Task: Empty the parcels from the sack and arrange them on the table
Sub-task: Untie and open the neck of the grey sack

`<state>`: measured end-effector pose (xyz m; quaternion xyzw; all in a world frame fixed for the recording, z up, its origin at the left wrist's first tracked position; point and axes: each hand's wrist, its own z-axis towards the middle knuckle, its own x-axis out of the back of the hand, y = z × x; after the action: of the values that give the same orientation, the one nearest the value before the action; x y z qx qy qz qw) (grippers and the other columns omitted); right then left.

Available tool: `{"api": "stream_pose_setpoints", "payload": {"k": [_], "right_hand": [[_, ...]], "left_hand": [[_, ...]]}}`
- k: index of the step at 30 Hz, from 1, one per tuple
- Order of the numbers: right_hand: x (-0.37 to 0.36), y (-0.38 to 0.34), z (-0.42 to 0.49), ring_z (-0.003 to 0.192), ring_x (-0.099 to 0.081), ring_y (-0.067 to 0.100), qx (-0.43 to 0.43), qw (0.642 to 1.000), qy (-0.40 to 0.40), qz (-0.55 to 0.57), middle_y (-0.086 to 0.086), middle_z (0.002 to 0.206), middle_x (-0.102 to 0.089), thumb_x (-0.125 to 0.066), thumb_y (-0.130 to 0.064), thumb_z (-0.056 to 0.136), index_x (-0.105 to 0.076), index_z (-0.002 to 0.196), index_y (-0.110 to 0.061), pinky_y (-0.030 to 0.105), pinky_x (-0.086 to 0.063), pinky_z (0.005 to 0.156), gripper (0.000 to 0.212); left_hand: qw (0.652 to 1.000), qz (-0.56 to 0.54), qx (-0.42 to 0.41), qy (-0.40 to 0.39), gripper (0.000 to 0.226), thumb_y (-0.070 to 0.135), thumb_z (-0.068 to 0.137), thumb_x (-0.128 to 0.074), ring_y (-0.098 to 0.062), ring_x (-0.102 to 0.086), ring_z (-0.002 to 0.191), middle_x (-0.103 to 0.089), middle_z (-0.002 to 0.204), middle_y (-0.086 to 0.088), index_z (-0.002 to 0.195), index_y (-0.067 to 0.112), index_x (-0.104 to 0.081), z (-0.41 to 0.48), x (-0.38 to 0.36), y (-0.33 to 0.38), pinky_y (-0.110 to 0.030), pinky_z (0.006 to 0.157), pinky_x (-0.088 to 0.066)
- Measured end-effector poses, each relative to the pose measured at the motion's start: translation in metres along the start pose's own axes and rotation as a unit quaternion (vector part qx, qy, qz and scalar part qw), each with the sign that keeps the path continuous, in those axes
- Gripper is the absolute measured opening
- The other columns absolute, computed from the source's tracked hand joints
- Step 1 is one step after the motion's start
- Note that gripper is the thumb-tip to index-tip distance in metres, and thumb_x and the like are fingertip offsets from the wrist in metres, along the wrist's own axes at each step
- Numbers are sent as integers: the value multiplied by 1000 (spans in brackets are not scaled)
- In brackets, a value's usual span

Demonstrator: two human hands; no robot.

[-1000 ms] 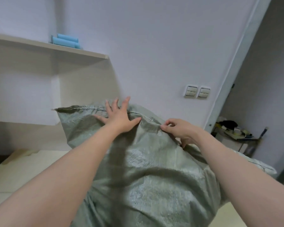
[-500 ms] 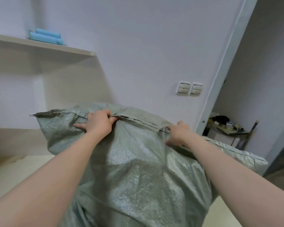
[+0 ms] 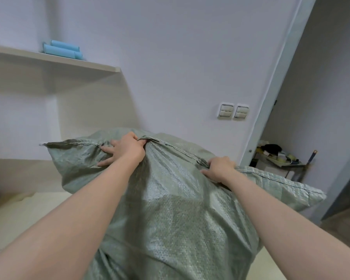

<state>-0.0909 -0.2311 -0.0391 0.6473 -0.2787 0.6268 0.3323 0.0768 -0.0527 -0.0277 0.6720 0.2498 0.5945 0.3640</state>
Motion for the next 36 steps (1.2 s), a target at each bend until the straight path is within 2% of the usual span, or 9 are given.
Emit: {"api": "stream_pose_setpoints", "payload": {"k": [4,6,10,13,15,18,24,30,36], "right_hand": [[9,-6,1,128,-43,31,-72,990,25,118,11,132,-57,-42,-31,100,-59,124,-12,39,-38,101,35],[24,-14,4,122,-54,31,-54,972,42,225,15,128,-61,-38,-22,101,-64,115,-5,35,-43,100,34],[55,-54,6,87,-63,20,31,905,82,416,10,101,-73,-46,-10,96,-59,79,-7,29,-48,75,22],[74,-70,2,84,-55,26,77,965,13,249,11,98,-59,-46,-3,93,-61,97,0,28,-47,72,16],[76,-67,-8,76,-54,26,55,994,-44,84,13,100,-60,-45,-9,96,-60,86,-1,22,-48,65,20],[59,-51,-2,108,-59,27,61,995,-78,-23,12,122,-61,-46,-41,100,-64,113,-3,27,-43,87,44],[10,-34,37,113,-58,34,-7,994,57,94,15,124,-62,-53,-28,93,-64,112,-10,37,-47,92,29],[15,-26,49,109,-60,34,-83,911,184,359,16,109,-67,-51,-17,93,-69,99,-8,31,-45,84,20],[49,-49,69,84,-63,25,-26,733,206,648,4,78,-66,-57,-17,74,-61,65,-21,42,-52,78,11]], "left_hand": [[997,-57,-56,17,37,52,90,-57,-40,-43,126,-60,117,-15,71,22,-46,11,-1,-9,-57,109,-27],[985,-129,-117,-2,36,44,93,-59,-32,-55,97,-61,91,-10,71,19,-44,9,4,-10,-40,86,-44],[965,-207,-159,-12,31,31,96,-58,-22,-41,68,-45,67,-4,75,15,-42,4,8,-8,-33,53,-27],[964,-217,-155,1,32,31,96,-58,-19,-37,63,-43,66,-4,75,15,-40,7,10,-11,-34,53,-25],[964,-220,-148,18,32,30,96,-58,-19,-37,63,-44,67,-4,75,15,-40,14,13,-19,-32,53,-26],[965,-218,-138,44,33,29,96,-58,-20,-39,67,-44,68,-3,73,15,-39,29,18,-31,-30,52,-26],[970,-195,-139,41,35,31,97,-56,-13,-36,60,-43,68,-1,71,15,-38,39,4,-38,-29,51,-24],[934,-314,-158,-58,37,27,92,-64,-18,-38,63,-42,62,-2,66,19,-39,53,6,-28,-31,59,-28],[896,-409,-171,-37,34,21,94,-62,-19,-43,70,-46,69,-7,67,20,-41,64,32,-4,-33,64,-34]]}}
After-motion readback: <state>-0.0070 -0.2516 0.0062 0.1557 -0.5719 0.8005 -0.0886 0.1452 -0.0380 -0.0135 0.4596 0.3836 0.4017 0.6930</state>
